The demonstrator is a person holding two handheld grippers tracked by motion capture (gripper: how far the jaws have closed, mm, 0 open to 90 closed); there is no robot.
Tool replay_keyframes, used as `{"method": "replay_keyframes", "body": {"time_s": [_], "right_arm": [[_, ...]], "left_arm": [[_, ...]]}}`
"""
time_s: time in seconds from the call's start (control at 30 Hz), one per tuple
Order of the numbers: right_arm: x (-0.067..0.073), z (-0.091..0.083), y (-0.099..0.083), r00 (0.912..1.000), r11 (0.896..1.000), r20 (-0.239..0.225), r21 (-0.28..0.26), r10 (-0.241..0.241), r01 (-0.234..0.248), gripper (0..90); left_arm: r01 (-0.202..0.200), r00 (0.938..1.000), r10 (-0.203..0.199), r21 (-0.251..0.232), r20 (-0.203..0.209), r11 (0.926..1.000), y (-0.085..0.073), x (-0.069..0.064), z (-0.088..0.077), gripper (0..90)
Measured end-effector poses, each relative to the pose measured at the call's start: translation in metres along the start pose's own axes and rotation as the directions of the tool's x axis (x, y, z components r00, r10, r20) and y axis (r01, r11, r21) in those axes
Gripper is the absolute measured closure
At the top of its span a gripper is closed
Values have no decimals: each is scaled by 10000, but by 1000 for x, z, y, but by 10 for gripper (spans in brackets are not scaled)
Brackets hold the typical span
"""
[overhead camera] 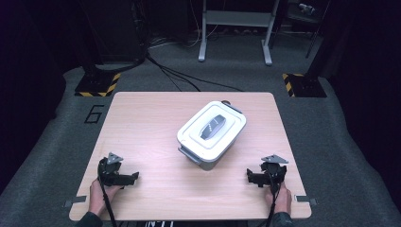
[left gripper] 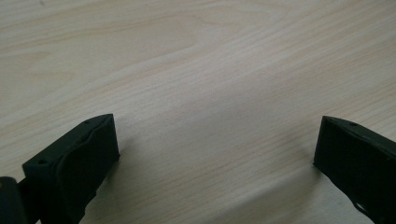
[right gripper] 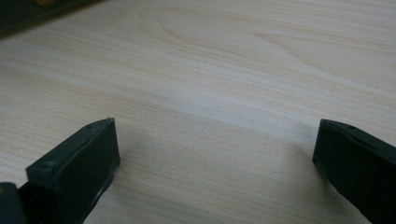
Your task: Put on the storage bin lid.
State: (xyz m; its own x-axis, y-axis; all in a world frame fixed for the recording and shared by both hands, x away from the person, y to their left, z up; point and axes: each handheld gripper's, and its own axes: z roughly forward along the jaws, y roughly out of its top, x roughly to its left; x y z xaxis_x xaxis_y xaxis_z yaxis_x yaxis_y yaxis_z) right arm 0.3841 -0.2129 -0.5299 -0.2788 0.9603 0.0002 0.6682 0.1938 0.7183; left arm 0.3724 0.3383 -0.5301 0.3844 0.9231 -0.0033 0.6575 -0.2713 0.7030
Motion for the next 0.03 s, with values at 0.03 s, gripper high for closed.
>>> {"method": "replay_keyframes", "body": {"time_s": [0.03], "right_arm": [[0,0,0,10000,10000,0,1,2,-2,0]], "left_arm": [[32,10000,-32,-190,-31,9998,-3,0,-1,0]]}}
